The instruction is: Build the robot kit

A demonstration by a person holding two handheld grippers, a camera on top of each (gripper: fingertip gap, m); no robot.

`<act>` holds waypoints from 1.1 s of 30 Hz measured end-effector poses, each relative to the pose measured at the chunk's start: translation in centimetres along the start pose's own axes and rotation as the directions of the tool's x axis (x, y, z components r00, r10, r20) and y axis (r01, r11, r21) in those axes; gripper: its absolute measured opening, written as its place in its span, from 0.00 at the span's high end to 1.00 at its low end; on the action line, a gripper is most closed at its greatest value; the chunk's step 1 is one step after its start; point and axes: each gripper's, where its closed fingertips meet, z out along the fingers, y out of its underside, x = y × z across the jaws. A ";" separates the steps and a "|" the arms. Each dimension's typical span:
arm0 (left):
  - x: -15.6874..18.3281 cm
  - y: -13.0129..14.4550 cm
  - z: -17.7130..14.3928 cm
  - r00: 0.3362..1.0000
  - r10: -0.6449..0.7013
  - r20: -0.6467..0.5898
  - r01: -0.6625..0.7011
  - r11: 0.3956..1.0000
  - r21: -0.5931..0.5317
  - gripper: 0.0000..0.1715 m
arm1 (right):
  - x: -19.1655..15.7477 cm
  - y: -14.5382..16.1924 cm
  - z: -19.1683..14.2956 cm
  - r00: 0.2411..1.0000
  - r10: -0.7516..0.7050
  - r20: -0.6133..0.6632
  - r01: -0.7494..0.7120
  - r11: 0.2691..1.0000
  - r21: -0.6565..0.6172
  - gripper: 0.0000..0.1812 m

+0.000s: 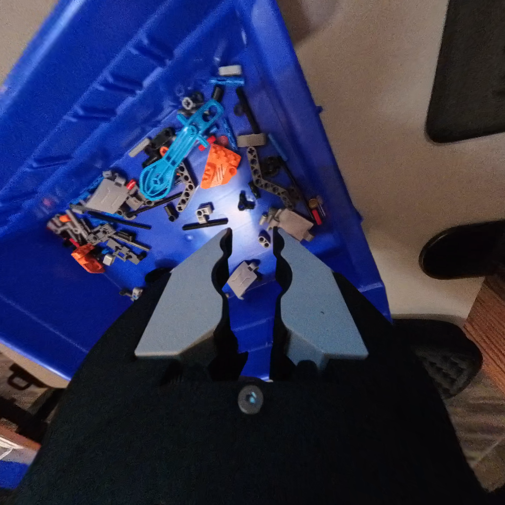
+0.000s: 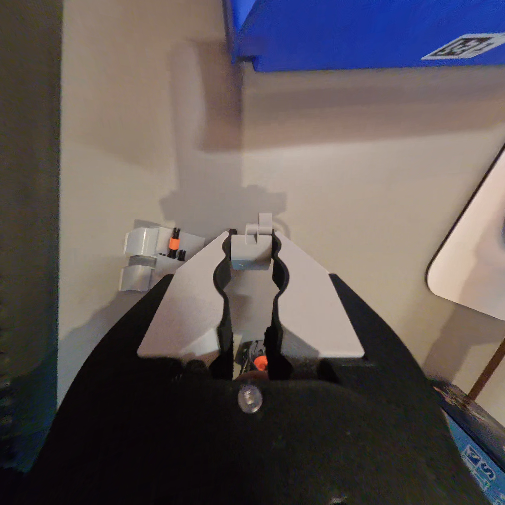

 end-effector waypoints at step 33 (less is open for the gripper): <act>-3.6 -13.2 -12.4 0.549 0.138 0.824 -0.483 0.858 0.178 0.97 | -0.4 -13.9 -12.1 0.970 0.152 0.190 -0.241 0.506 0.828 0.65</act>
